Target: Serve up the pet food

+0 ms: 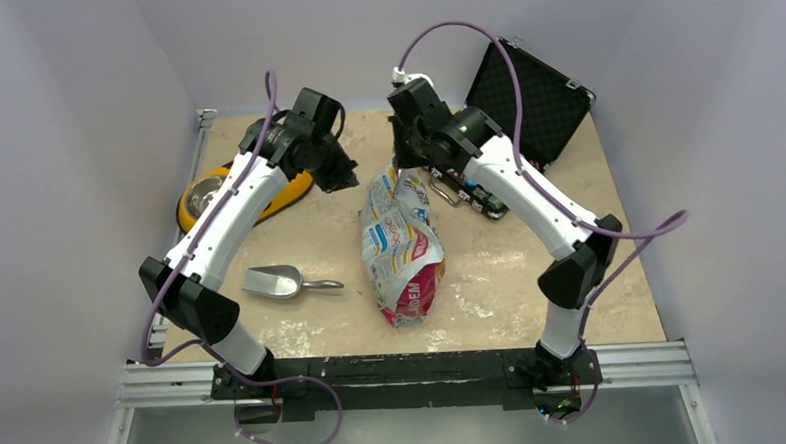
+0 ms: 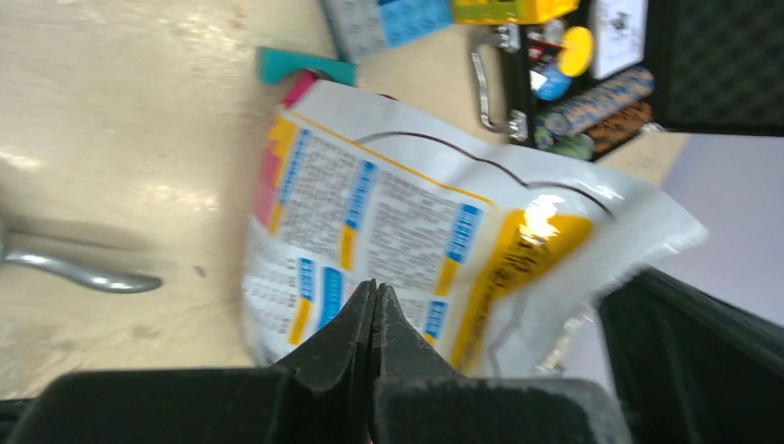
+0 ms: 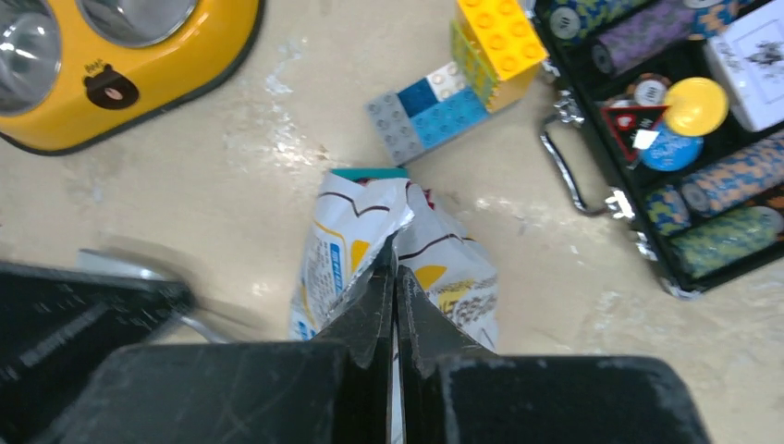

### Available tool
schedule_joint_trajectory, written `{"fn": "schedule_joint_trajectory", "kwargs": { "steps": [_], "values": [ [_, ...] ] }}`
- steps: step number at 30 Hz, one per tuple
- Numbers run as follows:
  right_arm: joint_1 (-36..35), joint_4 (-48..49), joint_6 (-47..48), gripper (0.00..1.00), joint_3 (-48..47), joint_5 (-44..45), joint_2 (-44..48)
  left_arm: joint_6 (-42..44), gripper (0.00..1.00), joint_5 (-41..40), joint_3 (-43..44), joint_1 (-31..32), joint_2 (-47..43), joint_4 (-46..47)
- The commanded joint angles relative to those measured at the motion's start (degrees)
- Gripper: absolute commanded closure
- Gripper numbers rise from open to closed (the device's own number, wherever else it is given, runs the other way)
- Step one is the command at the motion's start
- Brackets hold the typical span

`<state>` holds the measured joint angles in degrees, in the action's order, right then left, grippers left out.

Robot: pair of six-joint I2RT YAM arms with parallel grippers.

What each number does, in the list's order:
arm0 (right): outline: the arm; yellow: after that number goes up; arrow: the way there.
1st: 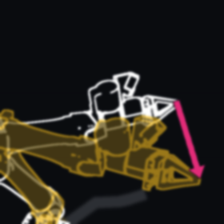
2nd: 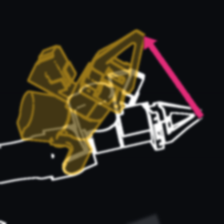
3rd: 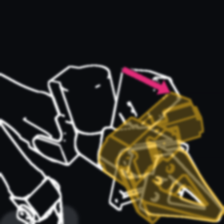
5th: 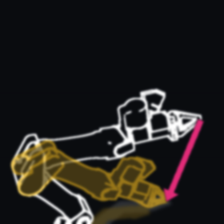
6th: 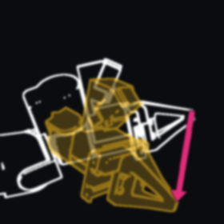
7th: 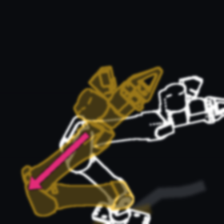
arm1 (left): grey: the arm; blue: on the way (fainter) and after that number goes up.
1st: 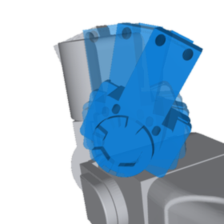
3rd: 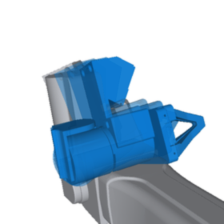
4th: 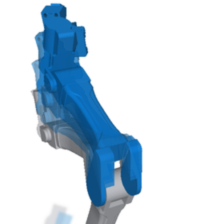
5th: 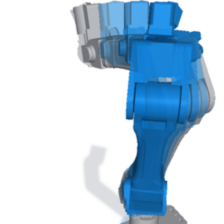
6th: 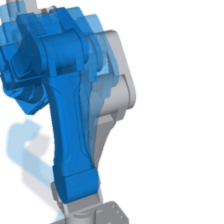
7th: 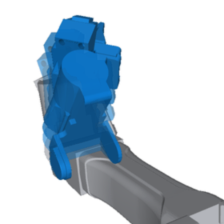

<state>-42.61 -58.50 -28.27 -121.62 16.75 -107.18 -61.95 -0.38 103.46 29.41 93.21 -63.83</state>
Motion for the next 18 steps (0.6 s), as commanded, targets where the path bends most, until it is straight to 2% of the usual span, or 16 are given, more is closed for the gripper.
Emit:
{"fn": "schedule_joint_trajectory", "kwargs": {
  "steps": [1, 7, 8, 10, 12, 13, 18],
  "values": [
    [1.73, 8.43, 8.49, 1.0, 11.15, 1.58, 11.82, 2.93, 1.0, -3.09, -2.03, -0.73, -3.04, -2.57],
    [1.67, 7.3, 7.97, 1.0, 5.91, -10.53, 9.77, 5.17, 1.0, 15.15, -6.68, -0.76, -6.91, 14.34],
    [1.65, 7.02, 7.55, 1.0, 5.59, -12.29, 9.68, 4.85, 0.89, 16.61, -8.74, -0.8, -8.09, 17.6],
    [1.71, 7.24, 6.68, 1.0, 5.37, -14.94, 9.94, 3.67, 0.61, 16.89, -10.84, -0.67, -10.37, 20.98],
    [1.79, 7.43, 6.24, 1.0, 5.39, -16.45, 10.2, 3.65, 0.44, 16.66, -11.59, -0.67, -11.7, 22.0],
    [1.83, 7.6, 5.89, 1.0, 5.68, -16.51, 10.29, 3.86, 0.4, 16.35, -11.68, -0.67, -11.91, 21.82],
    [2.39, 8.65, 4.94, 1.0, 6.4, -21.43, 10.0, 3.59, 0.32, 16.72, -12.44, -0.58, -11.33, 22.24]
  ]
}}
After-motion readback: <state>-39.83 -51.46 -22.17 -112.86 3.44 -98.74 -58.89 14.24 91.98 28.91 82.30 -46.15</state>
